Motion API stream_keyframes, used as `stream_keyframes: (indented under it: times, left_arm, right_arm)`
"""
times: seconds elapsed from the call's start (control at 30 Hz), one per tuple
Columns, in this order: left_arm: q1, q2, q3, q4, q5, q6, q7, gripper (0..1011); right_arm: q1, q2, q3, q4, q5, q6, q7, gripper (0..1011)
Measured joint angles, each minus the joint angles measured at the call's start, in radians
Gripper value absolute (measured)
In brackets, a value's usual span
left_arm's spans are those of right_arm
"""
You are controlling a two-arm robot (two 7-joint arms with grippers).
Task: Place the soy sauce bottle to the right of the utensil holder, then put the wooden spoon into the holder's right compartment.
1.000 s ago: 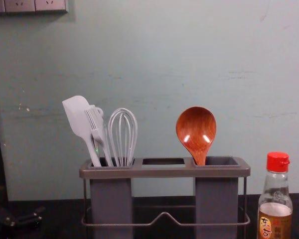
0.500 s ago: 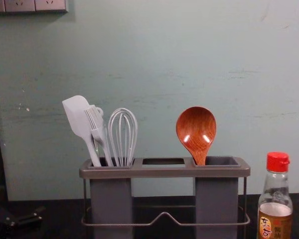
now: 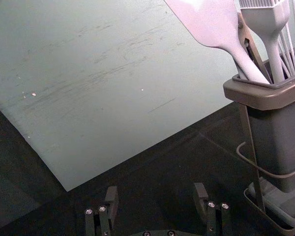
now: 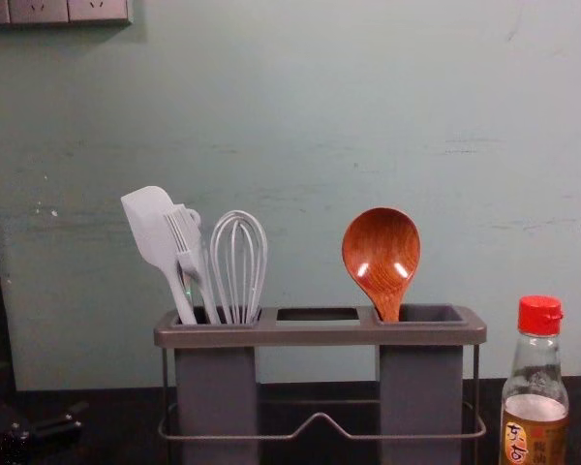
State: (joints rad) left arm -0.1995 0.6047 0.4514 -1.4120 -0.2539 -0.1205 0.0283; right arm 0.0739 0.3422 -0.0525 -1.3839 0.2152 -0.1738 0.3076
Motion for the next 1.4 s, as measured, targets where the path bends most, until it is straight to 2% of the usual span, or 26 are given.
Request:
stream_keyframes:
  times: [1.4]
  left_arm:
    - [0.0, 0.0, 0.0, 0.0, 0.0, 0.0, 0.0, 1005]
  right_arm:
    - [0.002, -0.002, -0.002, 0.008, -0.004, -0.002, 0.001, 1004]
